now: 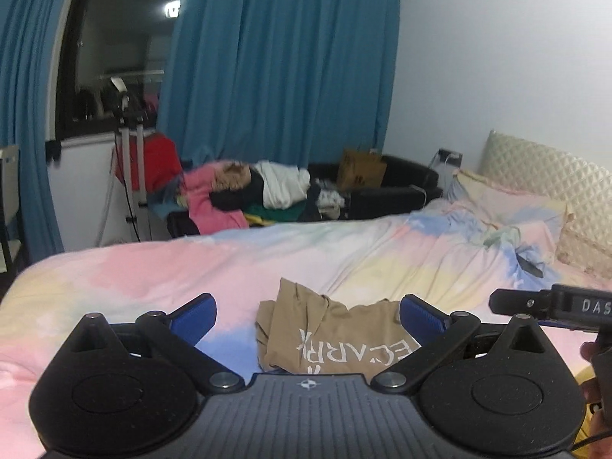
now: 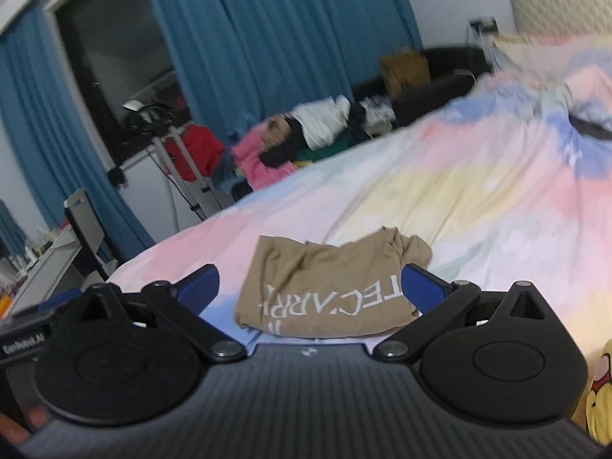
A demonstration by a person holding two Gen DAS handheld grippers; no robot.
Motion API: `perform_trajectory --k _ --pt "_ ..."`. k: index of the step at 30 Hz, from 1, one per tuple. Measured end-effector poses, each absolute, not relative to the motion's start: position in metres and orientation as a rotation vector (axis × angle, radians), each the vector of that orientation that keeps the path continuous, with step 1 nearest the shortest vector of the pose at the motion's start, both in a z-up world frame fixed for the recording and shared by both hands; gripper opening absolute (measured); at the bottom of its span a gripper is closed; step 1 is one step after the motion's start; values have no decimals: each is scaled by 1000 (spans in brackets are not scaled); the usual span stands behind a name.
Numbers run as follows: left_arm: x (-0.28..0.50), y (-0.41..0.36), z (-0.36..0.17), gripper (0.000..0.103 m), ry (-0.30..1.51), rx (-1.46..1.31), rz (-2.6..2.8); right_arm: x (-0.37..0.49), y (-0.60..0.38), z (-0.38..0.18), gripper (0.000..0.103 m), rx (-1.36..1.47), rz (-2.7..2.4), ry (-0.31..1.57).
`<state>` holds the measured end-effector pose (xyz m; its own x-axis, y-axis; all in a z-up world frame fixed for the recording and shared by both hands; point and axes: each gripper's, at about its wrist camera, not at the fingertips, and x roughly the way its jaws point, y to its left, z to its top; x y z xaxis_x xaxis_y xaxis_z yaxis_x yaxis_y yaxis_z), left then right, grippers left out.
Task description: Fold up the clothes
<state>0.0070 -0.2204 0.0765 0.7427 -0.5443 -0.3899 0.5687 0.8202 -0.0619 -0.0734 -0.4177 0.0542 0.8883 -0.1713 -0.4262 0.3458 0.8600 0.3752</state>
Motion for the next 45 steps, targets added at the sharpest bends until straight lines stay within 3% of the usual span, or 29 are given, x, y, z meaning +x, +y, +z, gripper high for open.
perform_trajectory --k 25,45 --pt "-44 -171 26 103 343 71 -603 -98 -336 -15 103 209 -342 259" --pt "-42 -175 0 103 377 131 -571 -88 -324 -24 103 149 -384 264"
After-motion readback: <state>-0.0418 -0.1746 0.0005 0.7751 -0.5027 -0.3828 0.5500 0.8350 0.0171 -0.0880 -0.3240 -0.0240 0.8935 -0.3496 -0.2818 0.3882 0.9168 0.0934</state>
